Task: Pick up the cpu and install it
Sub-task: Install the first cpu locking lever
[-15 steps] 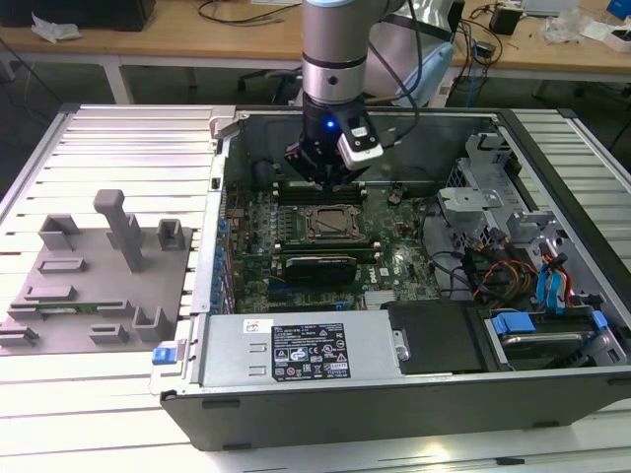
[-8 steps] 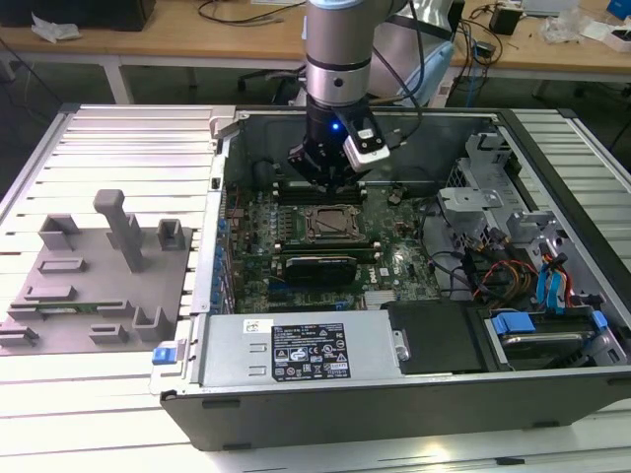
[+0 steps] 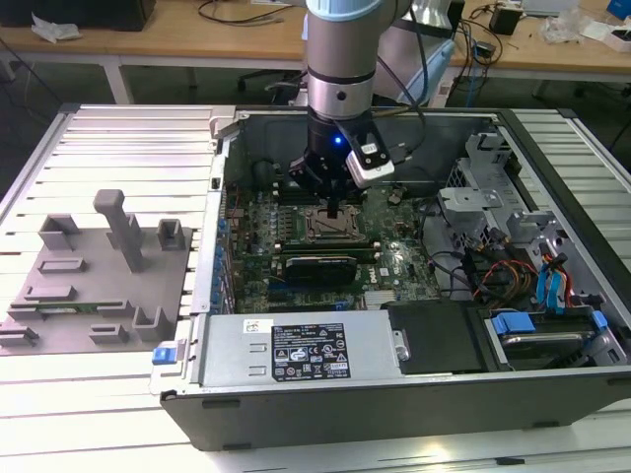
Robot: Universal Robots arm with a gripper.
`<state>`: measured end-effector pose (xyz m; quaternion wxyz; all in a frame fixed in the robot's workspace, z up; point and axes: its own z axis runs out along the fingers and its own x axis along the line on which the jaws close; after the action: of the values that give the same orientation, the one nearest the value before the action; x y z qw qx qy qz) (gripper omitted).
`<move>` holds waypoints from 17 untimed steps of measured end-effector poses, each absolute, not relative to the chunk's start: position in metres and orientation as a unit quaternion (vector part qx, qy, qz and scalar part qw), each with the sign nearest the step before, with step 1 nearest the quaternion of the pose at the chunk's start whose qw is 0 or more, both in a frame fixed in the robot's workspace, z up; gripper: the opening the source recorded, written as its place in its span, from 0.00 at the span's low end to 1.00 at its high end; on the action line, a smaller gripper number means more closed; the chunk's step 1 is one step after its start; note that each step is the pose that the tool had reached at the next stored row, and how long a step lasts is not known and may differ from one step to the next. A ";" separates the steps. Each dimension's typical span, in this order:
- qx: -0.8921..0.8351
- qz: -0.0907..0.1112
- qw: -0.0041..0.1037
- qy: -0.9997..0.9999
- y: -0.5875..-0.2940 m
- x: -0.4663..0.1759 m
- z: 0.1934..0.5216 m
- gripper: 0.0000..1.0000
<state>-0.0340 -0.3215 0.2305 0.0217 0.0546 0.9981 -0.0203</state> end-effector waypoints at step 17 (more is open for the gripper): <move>0.055 -0.020 0.022 0.998 -0.324 -0.029 0.251 0.11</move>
<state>-0.0295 -0.3235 0.2512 0.0216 0.0547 0.9981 -0.0202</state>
